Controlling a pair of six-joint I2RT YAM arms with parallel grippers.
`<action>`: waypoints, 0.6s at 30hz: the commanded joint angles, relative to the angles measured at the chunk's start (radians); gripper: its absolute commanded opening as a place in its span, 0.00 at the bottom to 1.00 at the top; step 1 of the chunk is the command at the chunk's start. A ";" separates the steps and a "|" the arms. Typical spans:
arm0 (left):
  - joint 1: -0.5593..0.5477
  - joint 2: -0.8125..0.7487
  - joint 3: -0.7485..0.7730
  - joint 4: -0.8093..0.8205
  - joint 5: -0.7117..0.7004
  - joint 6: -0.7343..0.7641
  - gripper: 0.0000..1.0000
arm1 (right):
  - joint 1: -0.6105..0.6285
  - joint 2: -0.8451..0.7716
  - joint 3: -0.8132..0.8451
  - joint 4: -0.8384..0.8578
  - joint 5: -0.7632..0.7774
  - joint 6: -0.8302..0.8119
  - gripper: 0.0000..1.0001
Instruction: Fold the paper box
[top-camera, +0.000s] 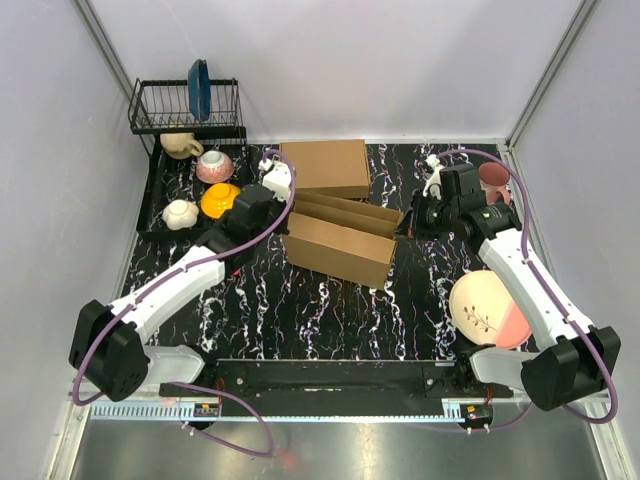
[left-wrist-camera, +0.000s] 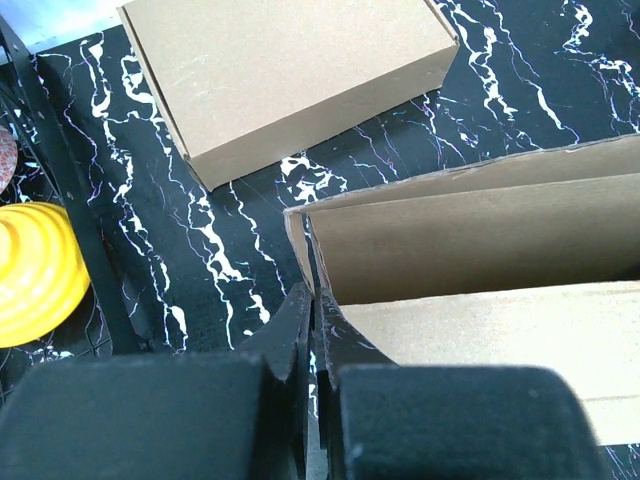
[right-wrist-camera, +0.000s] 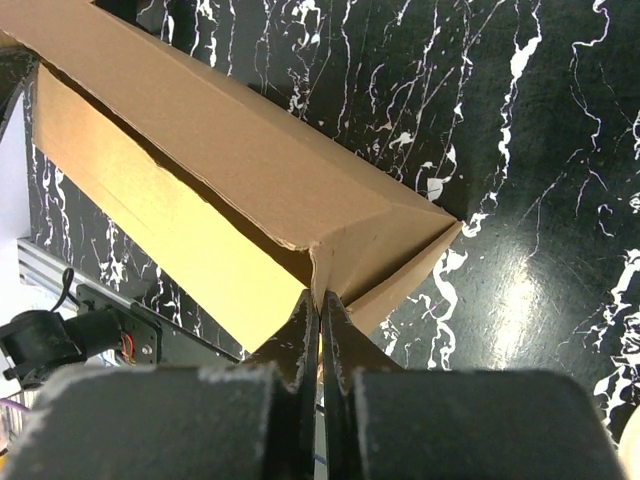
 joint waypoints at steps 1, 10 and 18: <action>-0.018 0.029 0.017 -0.109 0.019 -0.021 0.00 | 0.016 -0.035 0.008 0.007 0.014 -0.043 0.00; -0.018 0.047 0.060 -0.152 -0.004 -0.070 0.03 | 0.038 -0.030 0.007 -0.007 0.018 -0.065 0.00; -0.018 0.052 0.075 -0.155 -0.024 -0.121 0.10 | 0.046 -0.033 0.002 -0.002 0.001 -0.052 0.00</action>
